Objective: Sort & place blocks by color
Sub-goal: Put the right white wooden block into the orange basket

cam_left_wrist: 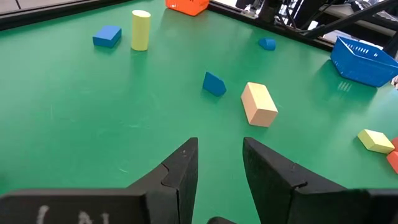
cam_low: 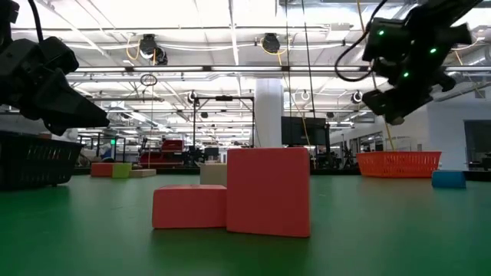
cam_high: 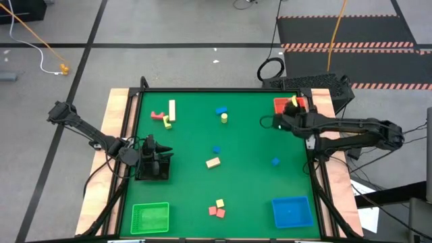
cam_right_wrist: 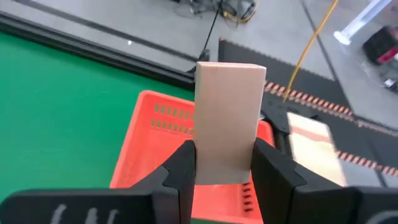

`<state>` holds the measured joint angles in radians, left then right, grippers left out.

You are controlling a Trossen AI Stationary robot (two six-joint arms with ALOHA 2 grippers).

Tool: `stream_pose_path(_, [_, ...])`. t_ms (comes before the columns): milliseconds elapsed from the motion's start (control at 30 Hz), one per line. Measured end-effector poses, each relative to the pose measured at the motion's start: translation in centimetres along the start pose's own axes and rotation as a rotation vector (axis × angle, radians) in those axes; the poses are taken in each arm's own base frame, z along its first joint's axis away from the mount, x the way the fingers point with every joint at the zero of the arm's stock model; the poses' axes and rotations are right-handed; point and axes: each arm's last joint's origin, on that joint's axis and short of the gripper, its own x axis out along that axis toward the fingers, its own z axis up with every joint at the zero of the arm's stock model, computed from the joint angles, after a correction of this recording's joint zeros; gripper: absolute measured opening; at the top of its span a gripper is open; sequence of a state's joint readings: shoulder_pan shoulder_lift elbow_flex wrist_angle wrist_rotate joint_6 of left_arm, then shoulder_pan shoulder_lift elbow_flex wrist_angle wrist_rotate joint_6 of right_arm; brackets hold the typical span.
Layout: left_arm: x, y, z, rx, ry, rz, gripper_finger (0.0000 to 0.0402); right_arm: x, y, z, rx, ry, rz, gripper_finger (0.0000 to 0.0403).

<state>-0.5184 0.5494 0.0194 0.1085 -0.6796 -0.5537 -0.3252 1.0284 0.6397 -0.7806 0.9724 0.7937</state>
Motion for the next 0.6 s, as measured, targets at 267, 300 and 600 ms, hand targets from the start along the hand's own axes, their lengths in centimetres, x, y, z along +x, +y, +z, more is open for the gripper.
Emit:
stream_pose_path(267, [0.0, 0.0, 0.0, 0.000, 0.000, 0.000, 0.0127, 3.9, 0.3, 0.4, 0.053, 0.023, 0.090, 0.0123])
stream_pose_path(300, [0.0, 0.0, 0.0, 0.000, 0.000, 0.000, 0.0127, 4.2, 0.2, 0.3, 0.061, 0.026, 0.094, 0.0126])
stream_pose_path(600, [0.0, 0.0, 0.0, 0.000, 0.000, 0.000, 0.0127, 5.1, -0.3, 0.0, 0.039, 0.062, 0.094, 0.0182])
